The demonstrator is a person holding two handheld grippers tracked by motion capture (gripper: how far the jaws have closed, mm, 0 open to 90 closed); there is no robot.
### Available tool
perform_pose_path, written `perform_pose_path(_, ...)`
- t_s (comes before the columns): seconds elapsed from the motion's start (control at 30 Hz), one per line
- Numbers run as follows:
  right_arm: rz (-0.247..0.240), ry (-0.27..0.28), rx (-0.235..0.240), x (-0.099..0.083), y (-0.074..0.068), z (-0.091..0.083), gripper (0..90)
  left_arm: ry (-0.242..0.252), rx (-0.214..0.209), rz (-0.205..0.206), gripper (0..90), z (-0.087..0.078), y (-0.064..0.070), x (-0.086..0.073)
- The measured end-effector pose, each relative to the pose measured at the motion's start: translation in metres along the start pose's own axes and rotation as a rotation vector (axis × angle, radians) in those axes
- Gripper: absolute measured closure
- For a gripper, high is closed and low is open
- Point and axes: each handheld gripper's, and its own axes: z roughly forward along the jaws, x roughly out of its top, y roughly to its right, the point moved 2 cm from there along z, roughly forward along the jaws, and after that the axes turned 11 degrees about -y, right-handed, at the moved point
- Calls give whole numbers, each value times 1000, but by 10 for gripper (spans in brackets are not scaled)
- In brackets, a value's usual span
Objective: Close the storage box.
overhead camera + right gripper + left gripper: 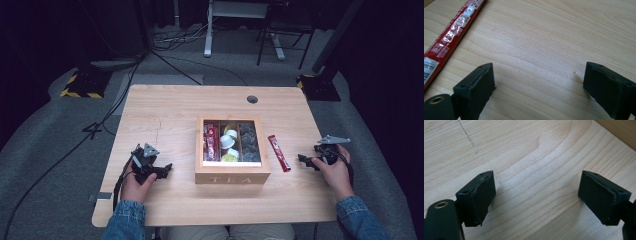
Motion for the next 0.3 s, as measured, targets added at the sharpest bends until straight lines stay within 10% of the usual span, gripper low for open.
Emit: perform_pose_path(0.3, -11, -6, 7, 0, -1, 1, 70, 0, 0, 0, 148, 0, 0, 0)
